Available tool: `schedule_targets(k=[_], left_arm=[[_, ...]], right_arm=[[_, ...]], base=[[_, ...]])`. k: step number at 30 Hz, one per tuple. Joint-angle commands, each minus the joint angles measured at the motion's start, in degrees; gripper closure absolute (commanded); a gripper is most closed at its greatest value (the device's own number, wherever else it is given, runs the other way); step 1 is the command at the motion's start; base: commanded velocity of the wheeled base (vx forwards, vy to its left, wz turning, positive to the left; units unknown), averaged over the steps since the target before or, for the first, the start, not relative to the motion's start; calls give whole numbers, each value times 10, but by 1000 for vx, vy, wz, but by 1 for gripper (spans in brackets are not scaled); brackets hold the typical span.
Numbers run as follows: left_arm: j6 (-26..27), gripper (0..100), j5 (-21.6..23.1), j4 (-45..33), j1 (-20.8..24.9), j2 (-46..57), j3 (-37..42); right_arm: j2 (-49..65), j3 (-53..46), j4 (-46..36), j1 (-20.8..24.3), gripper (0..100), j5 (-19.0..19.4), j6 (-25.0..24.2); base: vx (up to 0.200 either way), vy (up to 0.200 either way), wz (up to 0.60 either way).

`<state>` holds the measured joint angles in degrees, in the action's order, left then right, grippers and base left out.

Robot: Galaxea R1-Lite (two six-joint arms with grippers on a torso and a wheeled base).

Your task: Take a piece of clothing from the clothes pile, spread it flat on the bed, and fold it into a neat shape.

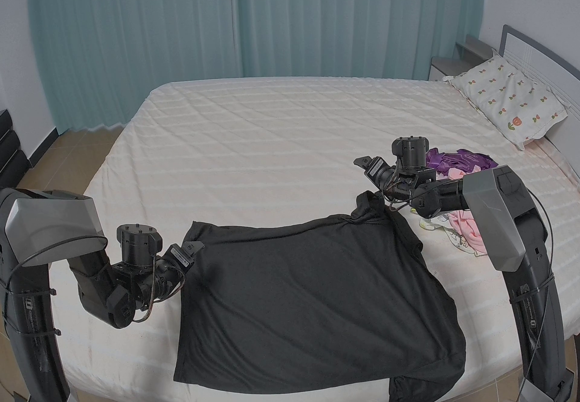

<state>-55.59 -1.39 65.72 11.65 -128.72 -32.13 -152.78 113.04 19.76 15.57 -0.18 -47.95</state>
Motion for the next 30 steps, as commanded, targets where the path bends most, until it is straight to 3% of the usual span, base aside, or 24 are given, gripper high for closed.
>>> schedule_targets(k=[1, 19, 21, 26, 30], left_arm=[[0, 0, 0, 0, 0, -2, 1], [0, 0, 1, -1, 3, -9, 1], [0, 0, 1, -1, 5, -9, 1], [0, 0, 1, -1, 5, -9, 1], [0, 0, 1, 0, 5, -9, 1]], right_arm=[[-13, -4, -8, 0, 0, 0, 0], [-81, 15, -71, 15, 0, -6, 9], [-88, 15, -50, 16, 0, -9, 4], [-65, 15, 94, 22, 0, 6, -44], [-51, 15, 145, 24, 0, 23, -46]], base=[[0, 0, 0], [0, 0, 0], [0, 0, 0], [0, 0, 0], [0, 0, 0]])
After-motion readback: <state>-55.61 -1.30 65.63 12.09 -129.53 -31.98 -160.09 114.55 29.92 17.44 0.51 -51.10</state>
